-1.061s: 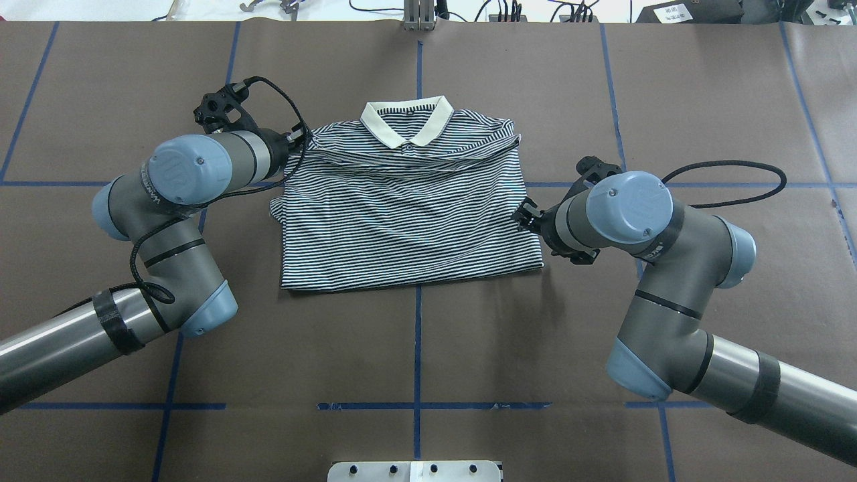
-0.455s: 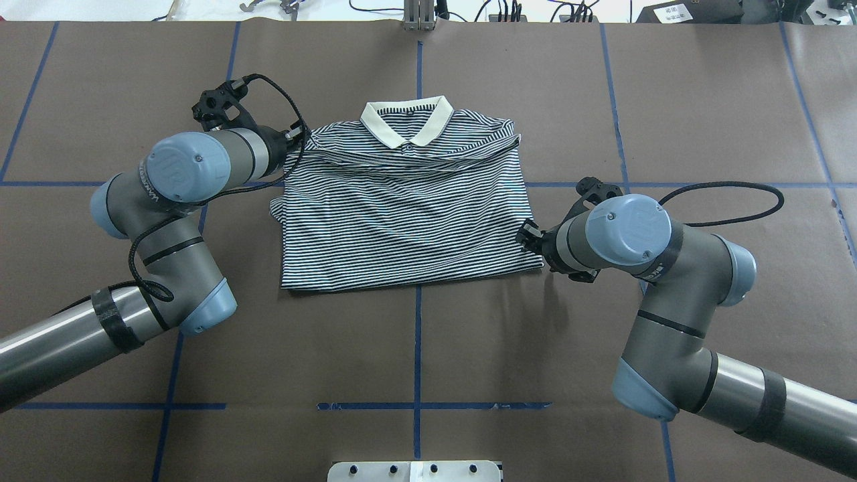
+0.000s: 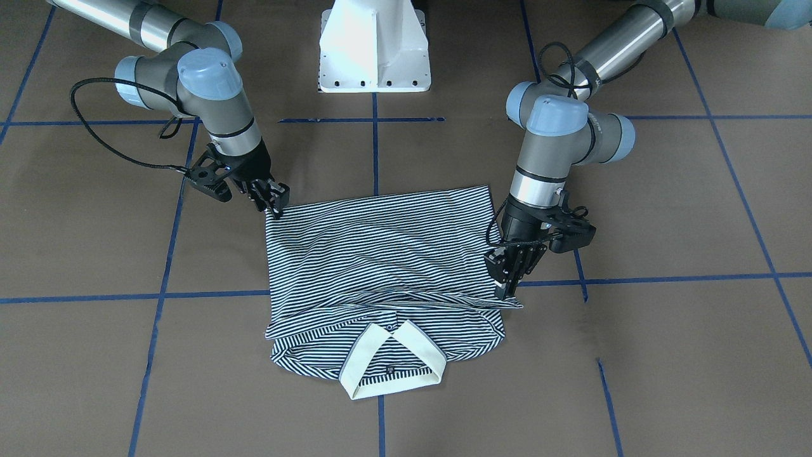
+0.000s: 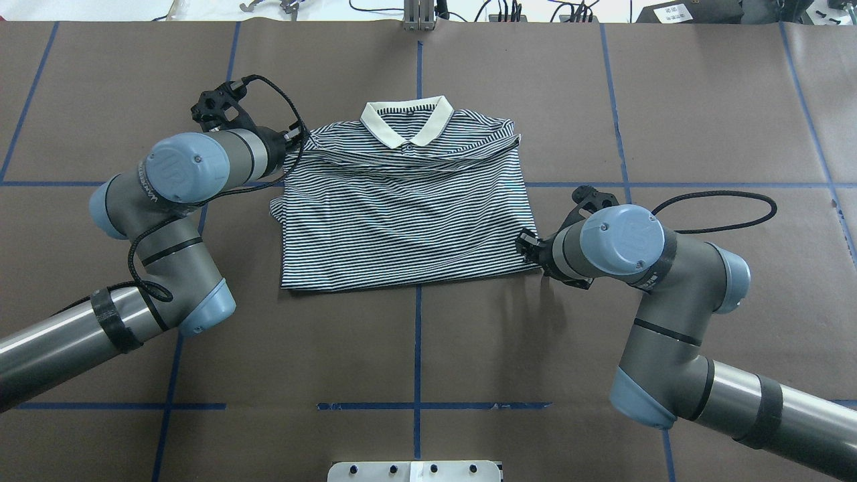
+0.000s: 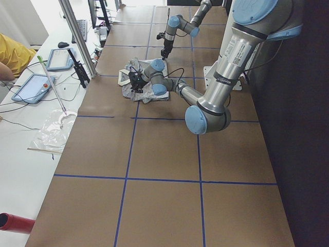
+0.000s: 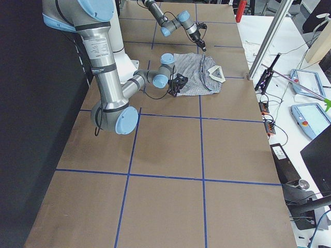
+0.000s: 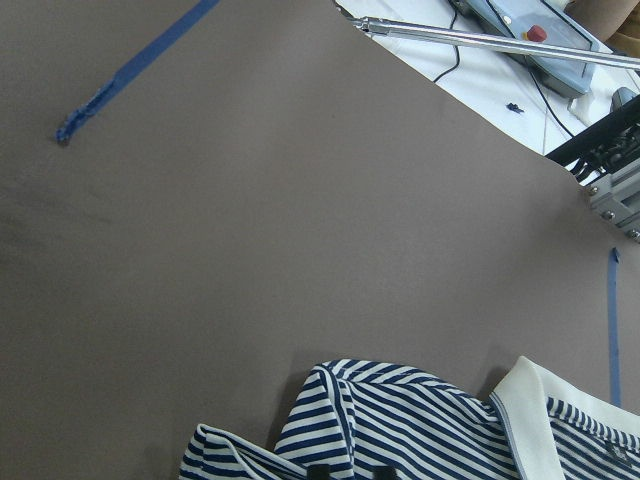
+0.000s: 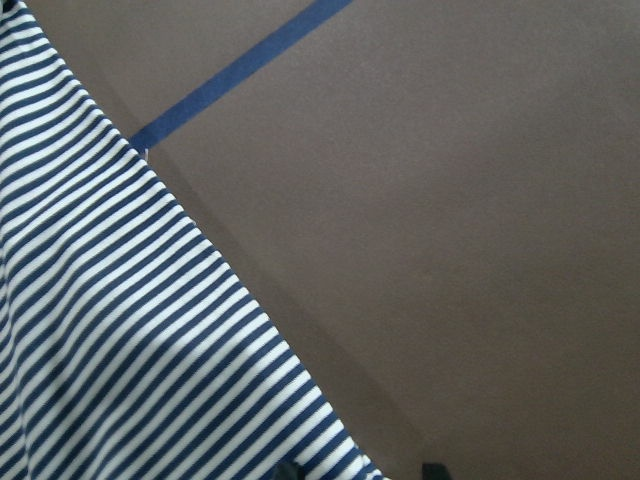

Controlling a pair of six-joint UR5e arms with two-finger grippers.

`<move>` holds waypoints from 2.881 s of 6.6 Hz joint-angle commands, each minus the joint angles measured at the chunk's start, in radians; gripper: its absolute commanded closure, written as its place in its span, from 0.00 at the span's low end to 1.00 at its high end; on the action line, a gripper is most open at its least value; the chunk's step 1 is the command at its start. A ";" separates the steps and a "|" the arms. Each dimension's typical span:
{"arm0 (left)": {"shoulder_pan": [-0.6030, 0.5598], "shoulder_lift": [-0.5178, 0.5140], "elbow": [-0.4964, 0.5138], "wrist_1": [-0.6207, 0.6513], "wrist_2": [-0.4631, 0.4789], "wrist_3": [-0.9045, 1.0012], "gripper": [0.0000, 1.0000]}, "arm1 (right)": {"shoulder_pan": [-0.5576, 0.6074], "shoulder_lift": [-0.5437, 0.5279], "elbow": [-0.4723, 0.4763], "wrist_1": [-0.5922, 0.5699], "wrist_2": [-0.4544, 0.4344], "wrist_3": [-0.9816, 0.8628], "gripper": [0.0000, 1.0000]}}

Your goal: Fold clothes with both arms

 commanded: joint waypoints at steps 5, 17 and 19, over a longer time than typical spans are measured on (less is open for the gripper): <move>0.002 0.002 0.002 -0.002 0.000 -0.006 0.73 | -0.028 -0.162 0.227 -0.004 0.058 0.008 1.00; 0.369 0.262 -0.570 0.376 -0.101 -0.353 0.54 | -0.175 -0.419 0.581 -0.003 0.059 0.255 0.00; 0.429 0.243 -0.537 0.423 -0.100 -0.364 0.53 | -0.203 -0.408 0.537 -0.003 0.059 0.252 0.00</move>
